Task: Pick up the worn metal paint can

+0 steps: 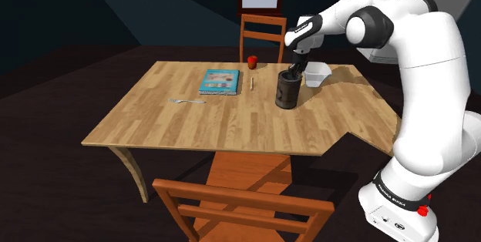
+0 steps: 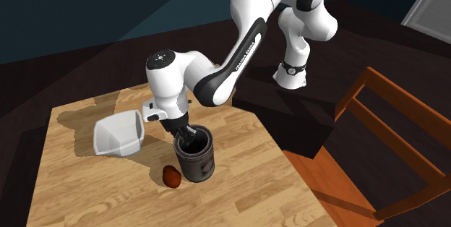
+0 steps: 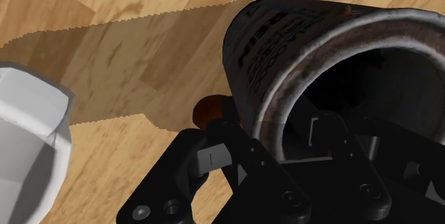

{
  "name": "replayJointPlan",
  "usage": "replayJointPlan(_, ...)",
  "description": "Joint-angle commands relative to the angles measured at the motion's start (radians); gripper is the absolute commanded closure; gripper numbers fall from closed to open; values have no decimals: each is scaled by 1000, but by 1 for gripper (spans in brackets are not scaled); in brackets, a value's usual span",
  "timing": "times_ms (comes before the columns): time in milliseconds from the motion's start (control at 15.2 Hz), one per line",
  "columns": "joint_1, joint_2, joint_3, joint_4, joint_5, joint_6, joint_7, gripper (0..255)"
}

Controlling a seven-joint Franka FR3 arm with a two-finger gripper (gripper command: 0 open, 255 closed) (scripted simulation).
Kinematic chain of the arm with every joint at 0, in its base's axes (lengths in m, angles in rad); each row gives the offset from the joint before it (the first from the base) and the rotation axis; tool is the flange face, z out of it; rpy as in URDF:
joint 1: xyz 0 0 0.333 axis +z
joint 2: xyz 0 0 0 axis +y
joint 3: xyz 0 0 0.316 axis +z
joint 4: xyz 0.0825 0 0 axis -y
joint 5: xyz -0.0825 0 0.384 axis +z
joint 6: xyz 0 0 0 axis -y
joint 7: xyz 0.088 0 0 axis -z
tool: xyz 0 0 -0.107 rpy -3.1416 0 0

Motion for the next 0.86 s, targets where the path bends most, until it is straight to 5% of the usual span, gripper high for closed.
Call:
replayJointPlan(0,1,-13,-3,9,-3,-19,3,255)
replayJointPlan(792,7,-76,-13,52,-21,-123,13,255)
